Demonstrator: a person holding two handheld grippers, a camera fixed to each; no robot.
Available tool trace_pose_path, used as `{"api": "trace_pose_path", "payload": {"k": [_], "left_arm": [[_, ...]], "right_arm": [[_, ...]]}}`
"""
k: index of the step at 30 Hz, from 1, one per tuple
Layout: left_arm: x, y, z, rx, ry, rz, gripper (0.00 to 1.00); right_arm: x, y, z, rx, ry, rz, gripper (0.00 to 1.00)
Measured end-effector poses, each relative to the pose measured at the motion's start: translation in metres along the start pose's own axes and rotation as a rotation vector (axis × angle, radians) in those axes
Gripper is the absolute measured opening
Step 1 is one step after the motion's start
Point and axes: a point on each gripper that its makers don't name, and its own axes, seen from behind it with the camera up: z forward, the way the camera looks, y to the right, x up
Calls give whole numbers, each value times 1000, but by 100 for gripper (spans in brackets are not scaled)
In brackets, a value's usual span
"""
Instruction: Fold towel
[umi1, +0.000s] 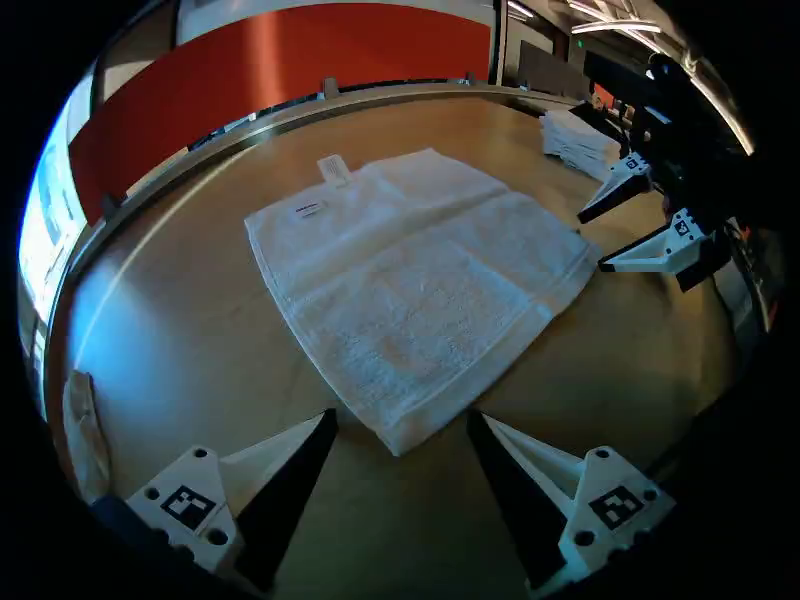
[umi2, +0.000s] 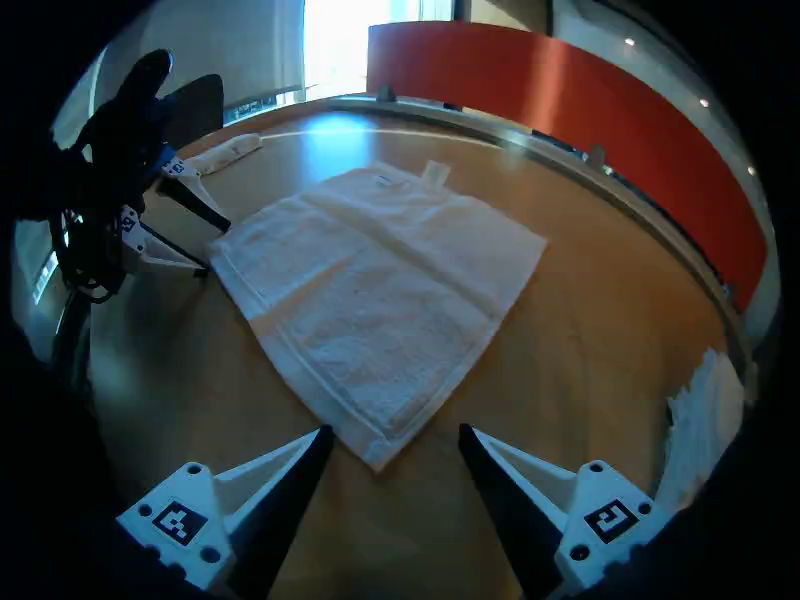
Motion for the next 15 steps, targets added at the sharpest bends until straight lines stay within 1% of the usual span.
{"api": "trace_pose_path", "payload": {"k": [2,7,13,15], "left_arm": [[0,0,0,-2,-2,-5,97],[0,0,0,-2,-4,2,97],[0,0,0,0,-1,-1,97],[0,0,0,1,-1,-2,97]], "right_arm": [[-1,-1,1,5,0,6,95],[-2,0,2,10,0,6,92],[-3,-2,3,20,1,6,91],[-3,-2,3,24,1,10,87]]}}
